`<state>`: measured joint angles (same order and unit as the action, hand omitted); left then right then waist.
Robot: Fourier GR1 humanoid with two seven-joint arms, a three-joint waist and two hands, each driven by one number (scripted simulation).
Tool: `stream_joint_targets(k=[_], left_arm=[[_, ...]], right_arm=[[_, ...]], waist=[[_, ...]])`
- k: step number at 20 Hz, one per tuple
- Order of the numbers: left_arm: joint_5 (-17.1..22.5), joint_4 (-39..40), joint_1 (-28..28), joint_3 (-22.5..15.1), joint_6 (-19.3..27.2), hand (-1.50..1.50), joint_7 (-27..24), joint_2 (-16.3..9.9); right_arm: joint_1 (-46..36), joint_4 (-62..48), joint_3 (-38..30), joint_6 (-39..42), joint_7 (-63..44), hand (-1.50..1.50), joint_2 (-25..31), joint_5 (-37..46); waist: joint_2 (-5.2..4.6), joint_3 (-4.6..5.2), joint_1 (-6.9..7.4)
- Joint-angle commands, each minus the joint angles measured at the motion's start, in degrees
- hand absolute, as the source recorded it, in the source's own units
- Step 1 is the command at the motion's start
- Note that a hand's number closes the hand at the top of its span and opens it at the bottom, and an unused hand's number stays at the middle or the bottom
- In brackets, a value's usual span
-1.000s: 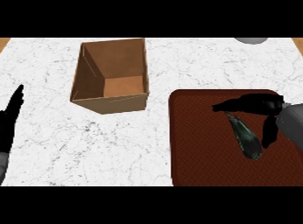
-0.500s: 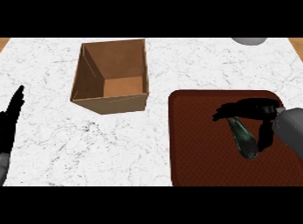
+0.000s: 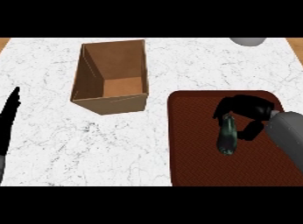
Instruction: Pick the eggplant from the tray and place it in the cardboard box
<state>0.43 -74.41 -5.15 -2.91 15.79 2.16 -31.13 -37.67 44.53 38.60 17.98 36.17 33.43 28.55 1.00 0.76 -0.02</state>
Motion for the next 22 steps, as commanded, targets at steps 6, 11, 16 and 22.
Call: stream_joint_targets(k=[6,11,16,22], left_arm=[[0.4,1.8,3.5,2.7,1.0,0.00,1.6,-1.9],[0.8,2.4,4.7,3.6,1.4,0.00,1.5,-2.0],[0.6,2.7,5.6,3.6,1.3,0.00,1.2,-2.2],[0.3,1.5,5.4,2.7,0.9,0.00,0.5,-1.5]], right_arm=[[6.2,-2.8,-12.5,-16.4,-34.1,1.50,-4.5,-4.3],[5.8,1.5,-13.0,-28.9,-49.1,1.50,-7.3,0.3],[1.1,9.6,-12.0,-37.5,-62.1,1.50,-9.3,7.0],[-4.6,21.0,-5.4,-39.8,-77.1,1.50,-16.6,17.9]], waist=[[3.18,0.04,-8.29],[3.72,0.25,-8.64],[3.87,0.27,-8.17],[3.34,-0.04,-6.29]])
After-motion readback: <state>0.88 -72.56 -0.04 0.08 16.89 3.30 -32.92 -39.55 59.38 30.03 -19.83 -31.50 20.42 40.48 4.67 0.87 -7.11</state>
